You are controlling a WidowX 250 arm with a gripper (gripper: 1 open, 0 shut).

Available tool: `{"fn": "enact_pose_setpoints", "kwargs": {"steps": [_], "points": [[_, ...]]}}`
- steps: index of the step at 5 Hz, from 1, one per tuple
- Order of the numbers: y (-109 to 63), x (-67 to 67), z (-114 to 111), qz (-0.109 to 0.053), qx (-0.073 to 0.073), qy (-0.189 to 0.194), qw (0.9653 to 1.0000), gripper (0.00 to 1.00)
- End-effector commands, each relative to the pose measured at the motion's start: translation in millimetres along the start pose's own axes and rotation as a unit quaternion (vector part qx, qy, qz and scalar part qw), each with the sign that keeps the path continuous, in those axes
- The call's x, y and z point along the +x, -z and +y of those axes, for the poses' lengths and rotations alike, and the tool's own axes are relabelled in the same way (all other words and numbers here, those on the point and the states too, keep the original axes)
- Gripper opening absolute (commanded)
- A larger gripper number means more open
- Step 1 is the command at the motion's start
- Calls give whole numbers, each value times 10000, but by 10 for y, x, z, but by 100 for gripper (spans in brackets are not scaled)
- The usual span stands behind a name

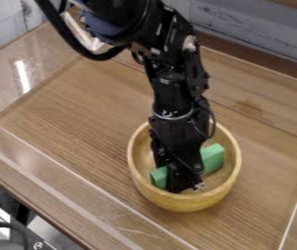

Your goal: Remove the green block from inside the brown bowl and put it on the table

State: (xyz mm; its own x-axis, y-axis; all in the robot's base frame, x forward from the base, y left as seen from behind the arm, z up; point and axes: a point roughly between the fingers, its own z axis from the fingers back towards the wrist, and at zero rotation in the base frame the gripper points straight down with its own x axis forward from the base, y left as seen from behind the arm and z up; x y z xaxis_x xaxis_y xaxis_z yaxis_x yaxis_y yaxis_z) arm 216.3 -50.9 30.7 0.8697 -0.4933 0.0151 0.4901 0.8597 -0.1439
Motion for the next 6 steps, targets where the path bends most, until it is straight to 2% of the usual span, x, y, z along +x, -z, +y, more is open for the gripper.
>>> {"fn": "enact_pose_setpoints", "kwargs": {"steps": [1, 6], "points": [[-97, -1, 2, -93, -7, -85, 9999, 0], [-184, -102, -29, 96, -240, -268, 9993, 0]]}}
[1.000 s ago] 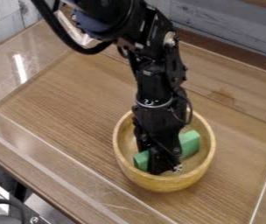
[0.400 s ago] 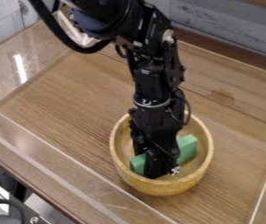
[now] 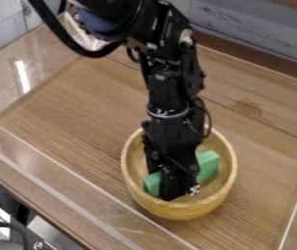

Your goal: Remove the green block from inside the brown bowl and put it on the table

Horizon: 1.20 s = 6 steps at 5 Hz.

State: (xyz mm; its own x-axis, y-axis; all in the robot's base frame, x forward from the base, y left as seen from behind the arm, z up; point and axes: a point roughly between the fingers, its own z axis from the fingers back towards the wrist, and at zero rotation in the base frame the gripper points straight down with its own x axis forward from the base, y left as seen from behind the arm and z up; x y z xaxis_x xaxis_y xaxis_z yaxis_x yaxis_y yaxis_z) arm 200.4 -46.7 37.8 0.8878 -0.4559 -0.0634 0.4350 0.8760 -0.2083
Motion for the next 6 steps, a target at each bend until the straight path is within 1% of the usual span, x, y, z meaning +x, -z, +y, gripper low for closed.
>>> {"fn": "enact_pose_setpoints", "kwargs": {"steps": [1, 3, 5, 6], "points": [[-142, 29, 8, -224, 46, -37, 9997, 0], [-191, -9, 8, -175, -24, -149, 9997, 0], [-277, -43, 8, -138, -106, -273, 9995, 0], [-329, -57, 8, -145, -144, -332, 9992, 0]]}}
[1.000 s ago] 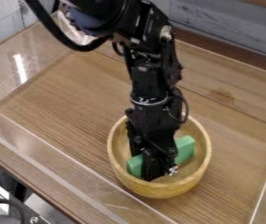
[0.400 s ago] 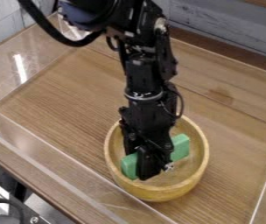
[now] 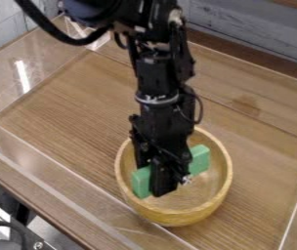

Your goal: Remove the green block from inside the brown bowl and put it on the table

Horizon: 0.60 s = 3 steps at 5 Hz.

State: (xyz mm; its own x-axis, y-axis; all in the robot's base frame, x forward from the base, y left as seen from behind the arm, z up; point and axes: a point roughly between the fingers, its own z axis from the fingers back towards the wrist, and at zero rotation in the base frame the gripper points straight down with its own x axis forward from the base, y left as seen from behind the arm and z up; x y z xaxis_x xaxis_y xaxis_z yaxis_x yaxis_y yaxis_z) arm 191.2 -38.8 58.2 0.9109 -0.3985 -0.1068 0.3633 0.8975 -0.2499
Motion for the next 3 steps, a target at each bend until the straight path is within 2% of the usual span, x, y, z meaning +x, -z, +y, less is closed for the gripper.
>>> {"fn": "enact_pose_setpoints", "kwargs": {"steps": [1, 3], "points": [[-202, 60, 17, -317, 64, -44, 9995, 0], [-437, 32, 30, -445, 42, -220, 9988, 0]]}}
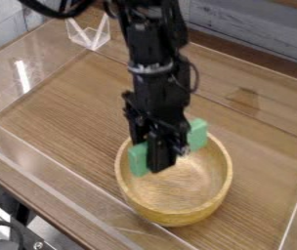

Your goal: Remove the green block from inside the brown bowl and put it on the table

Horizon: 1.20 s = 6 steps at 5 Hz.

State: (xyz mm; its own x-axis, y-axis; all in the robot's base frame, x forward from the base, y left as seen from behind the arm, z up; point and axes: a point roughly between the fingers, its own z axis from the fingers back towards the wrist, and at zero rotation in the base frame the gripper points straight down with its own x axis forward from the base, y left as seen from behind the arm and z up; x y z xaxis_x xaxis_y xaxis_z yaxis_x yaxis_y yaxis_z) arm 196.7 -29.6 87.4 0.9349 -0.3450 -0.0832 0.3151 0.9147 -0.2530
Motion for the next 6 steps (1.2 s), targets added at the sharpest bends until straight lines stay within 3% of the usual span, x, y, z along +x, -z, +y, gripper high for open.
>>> {"fn": "enact_pose_setpoints", "kwargs": {"steps": [1, 5, 6], "points": [[-438, 62, 63, -439, 110, -253, 9987, 0], [-707, -104, 432, -722, 285, -706, 9945, 0], [-701, -124, 396, -736, 313, -795, 9936, 0]]}}
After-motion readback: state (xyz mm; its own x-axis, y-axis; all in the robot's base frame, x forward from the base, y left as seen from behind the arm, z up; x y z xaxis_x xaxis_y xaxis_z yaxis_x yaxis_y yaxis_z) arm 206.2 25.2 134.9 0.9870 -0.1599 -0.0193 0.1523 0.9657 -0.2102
